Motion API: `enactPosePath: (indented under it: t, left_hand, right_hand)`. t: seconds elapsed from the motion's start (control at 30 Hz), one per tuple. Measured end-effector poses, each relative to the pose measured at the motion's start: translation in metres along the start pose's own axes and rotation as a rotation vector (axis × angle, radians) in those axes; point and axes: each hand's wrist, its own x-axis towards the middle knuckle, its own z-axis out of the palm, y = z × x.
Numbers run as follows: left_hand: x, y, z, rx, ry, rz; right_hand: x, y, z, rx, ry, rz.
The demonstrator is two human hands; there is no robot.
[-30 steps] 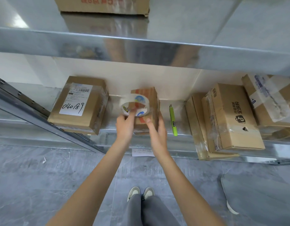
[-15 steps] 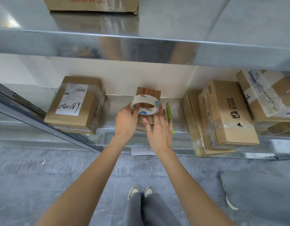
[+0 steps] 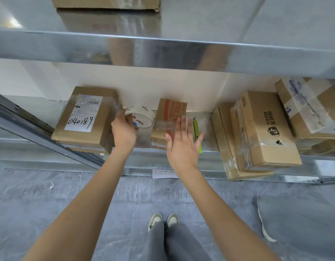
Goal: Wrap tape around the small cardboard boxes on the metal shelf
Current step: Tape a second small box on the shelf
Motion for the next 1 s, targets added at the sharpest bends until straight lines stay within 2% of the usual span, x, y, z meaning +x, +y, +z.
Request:
enactPosePath:
  t: [0.1, 0.3, 0.4, 0.5, 0.6, 0.67, 0.8, 0.9, 0.93, 1.0]
  left_hand:
    - [0.001, 0.001, 0.002, -0.024, 0.0, 0.007]
    - [-0.002, -0.005, 0.005, -0.077, 0.031, 0.0]
    - [-0.017, -0.005, 0.021, -0.298, 0.013, -0.226]
    - [-0.039, -0.006, 0.037, -0.49, -0.247, -0.479]
    - [-0.05, -0.002, 0.039, -0.623, -0.471, -0.537]
    - [-0.049, 0.003, 0.037, -0.573, -0.486, -0.51]
    - [-0.051, 0.022, 0.038, -0.418, -0.349, -0.417]
    - [-0.06, 0.033, 0.035, -0.026, -0.296, -0.231]
    - [-0.066, 0.036, 0.036, 0.149, -0.292, -0.124]
    - [-0.078, 0.04, 0.042, 0.343, -0.297, 0.077]
  right_hand:
    - [0.007, -0.016, 0.001, -0.048, -0.032, -0.037]
    - [0.008, -0.034, 0.007, -0.028, -0.071, 0.024]
    - [0.013, -0.038, 0.006, -0.061, -0.064, 0.058]
    - [0.014, -0.044, 0.007, -0.051, -0.048, 0.102]
    - [0.012, -0.043, 0.008, -0.01, 0.007, 0.114]
    - [0.012, -0.039, 0.008, 0.008, 0.012, 0.096]
    - [0.007, -0.031, 0.004, 0.228, 0.144, 0.121]
    - [-0.004, -0.03, 0.005, 0.502, 0.167, 0.114]
    - [-0.006, -0.029, 0.005, 0.581, 0.153, 0.136]
    - [-0.003, -0.024, 0.007, 0.658, 0.197, 0.212]
